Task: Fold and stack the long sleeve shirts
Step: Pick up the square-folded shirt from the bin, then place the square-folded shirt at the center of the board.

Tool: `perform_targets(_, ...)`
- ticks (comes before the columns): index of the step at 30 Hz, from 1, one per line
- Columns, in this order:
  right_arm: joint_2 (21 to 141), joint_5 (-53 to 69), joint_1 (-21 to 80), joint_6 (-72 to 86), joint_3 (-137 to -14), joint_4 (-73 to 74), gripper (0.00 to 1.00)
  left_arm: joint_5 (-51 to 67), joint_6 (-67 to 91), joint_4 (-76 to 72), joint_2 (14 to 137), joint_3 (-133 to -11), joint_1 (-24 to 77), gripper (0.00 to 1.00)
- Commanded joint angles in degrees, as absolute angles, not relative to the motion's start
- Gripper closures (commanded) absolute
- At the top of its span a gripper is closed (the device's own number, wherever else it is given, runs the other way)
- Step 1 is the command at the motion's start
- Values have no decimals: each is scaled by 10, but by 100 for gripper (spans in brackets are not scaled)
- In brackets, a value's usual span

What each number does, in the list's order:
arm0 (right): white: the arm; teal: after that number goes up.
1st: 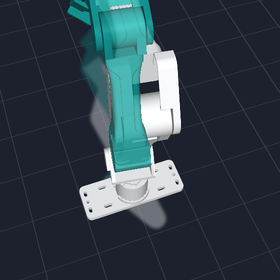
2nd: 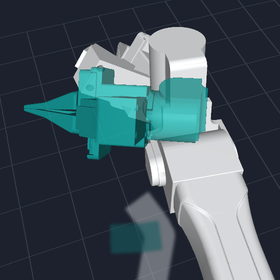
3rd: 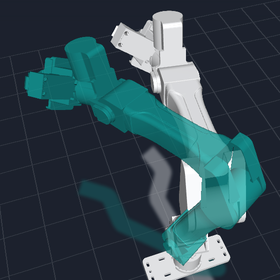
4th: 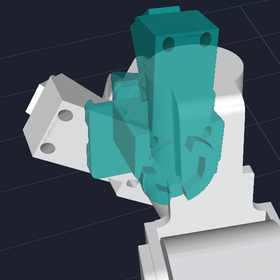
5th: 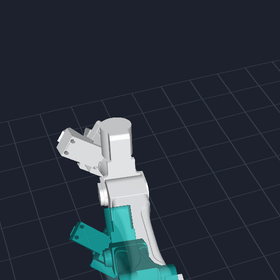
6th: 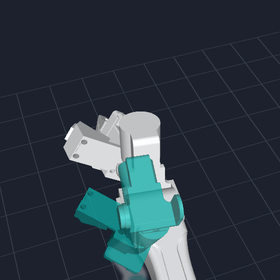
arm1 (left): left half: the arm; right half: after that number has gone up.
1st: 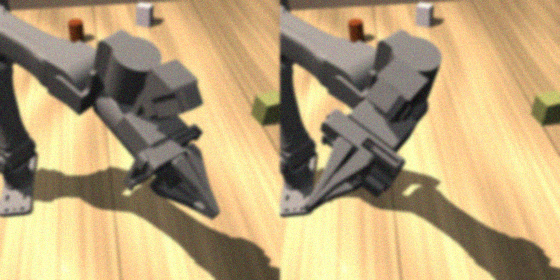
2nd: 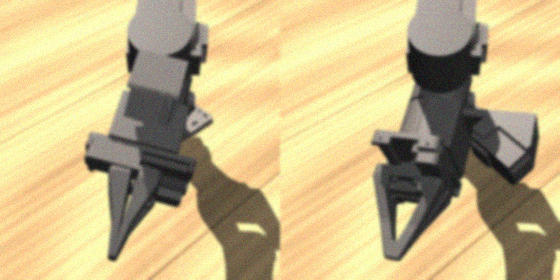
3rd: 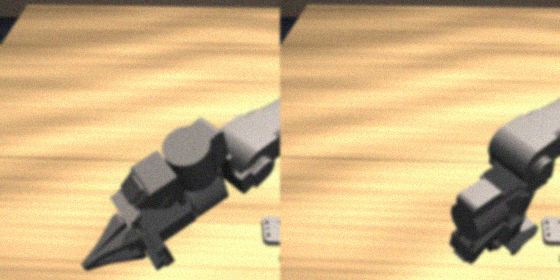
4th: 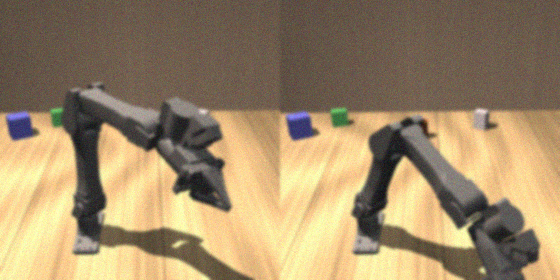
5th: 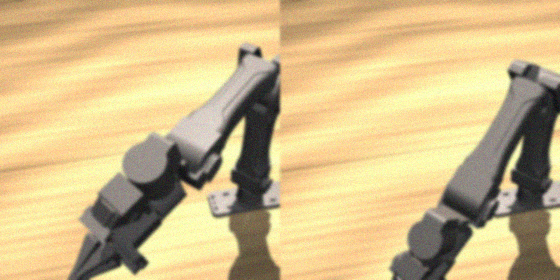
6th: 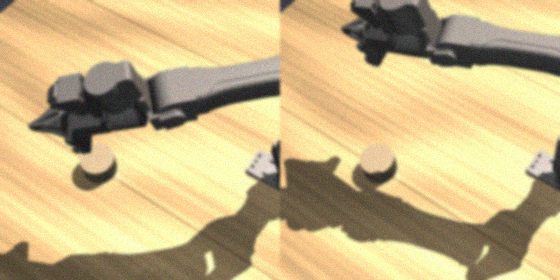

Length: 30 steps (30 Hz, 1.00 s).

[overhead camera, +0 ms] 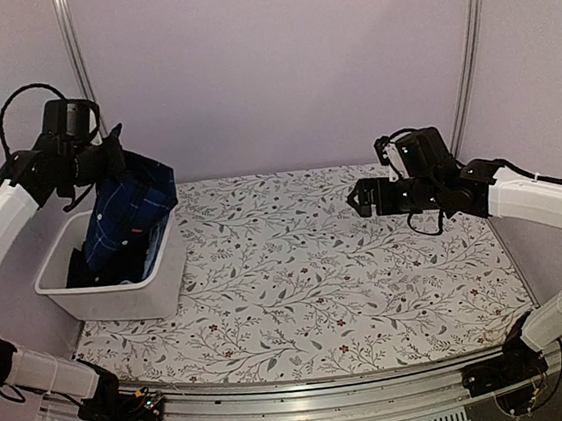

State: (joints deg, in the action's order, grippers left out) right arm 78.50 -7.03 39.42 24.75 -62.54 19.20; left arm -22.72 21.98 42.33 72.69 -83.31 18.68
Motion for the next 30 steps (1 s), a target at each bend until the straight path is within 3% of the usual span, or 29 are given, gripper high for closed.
perform_targets(1,796,-84,396,236,-659,193,1,-165,108,296,745,-969,254,100)
perform_targets(7,797,-144,396,231,-687,211,1,-72,50,244,863,-1134,374,100)
perform_targets(18,741,-242,322,266,-660,271,1,229,160,102,1097,-1238,425,100)
perform_targets(21,700,-249,316,273,-629,271,1,289,187,39,1090,-1157,427,100)
perform_targets(24,670,-244,316,273,-599,272,1,328,252,-143,1018,-910,389,100)
perform_targets(25,659,-237,316,274,-588,270,1,331,277,-186,1002,-836,369,90)
perform_targets(27,650,-214,316,271,-568,262,1,326,307,-217,984,-702,335,81)
perform_targets(29,649,-184,316,265,-548,249,1,275,314,-179,978,-651,310,44)
perform_targets(30,653,-167,316,260,-542,242,1,257,314,-145,976,-640,300,38)
